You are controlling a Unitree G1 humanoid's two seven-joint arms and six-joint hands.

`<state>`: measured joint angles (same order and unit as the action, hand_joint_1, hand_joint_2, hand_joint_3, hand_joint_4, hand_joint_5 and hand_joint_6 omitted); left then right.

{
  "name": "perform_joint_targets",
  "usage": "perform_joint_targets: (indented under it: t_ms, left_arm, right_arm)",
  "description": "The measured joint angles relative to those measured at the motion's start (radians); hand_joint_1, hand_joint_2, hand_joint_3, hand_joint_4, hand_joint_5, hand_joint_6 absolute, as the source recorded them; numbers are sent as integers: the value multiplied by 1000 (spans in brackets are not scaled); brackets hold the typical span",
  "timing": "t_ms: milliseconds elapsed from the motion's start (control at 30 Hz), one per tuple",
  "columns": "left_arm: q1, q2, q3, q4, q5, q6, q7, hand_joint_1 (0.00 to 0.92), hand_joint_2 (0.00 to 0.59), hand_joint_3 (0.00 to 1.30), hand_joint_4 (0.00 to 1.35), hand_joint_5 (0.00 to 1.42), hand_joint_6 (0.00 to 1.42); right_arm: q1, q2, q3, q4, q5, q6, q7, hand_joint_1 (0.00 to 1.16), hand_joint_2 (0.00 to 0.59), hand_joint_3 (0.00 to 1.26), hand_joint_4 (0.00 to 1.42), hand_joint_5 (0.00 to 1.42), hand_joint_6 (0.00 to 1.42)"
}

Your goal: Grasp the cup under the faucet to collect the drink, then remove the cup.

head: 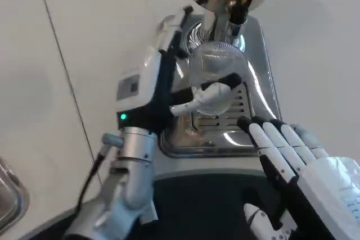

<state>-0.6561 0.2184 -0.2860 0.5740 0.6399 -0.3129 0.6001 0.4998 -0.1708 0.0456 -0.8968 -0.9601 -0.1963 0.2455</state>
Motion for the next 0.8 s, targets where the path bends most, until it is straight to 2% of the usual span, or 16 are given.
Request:
perform_joint_targets:
  t_ms: [33,133,200,267,300,367,500,633,700,800]
  left_arm:
    - [2,12,3,-8,-1,-2,-5,214,23,38,7,338,376]
    - [68,103,55,-113,-14,-6,-59,200,21,2,0,291,329]
    - [115,131,81,-185,-15,8,-81,185,23,0,0,208,256]
    - [193,174,111,-305,1,28,-118,186,26,0,0,164,202]
    - [252,220,134,-394,15,43,-146,208,34,0,0,127,175]
    - [306,273,161,-483,47,64,-183,238,40,0,0,60,109]
    - [457,382,198,-671,158,116,-304,211,35,0,0,1,33]
    - [610,432,240,-772,182,142,-389,180,36,0,0,0,20]
    - [659,433,255,-798,185,147,-401,180,39,0,0,0,20]
    - [769,433,283,-833,189,111,-382,180,42,0,0,0,20]
  right_arm:
    - [0,3,0,0,0,2,-1,17,586,0,0,0,0]
    - [-2,20,16,0,-6,11,-4,17,586,0,0,0,0]
    - [-8,30,27,0,-14,15,-4,17,586,0,0,0,0]
    - [-10,60,44,-4,-13,36,-4,17,586,0,0,0,0]
    - [-7,87,54,-9,-9,55,-4,17,586,0,0,0,0]
    - [-8,118,61,-15,-3,80,-10,17,586,0,0,0,0]
    - [-5,167,93,-16,8,110,-18,20,586,0,0,0,0]
    - [8,196,97,-23,22,124,-38,25,586,0,0,0,0]
    - [8,204,101,-29,29,127,-42,30,586,0,0,0,0]
    - [-9,236,113,-45,56,142,-56,86,586,0,0,0,0]
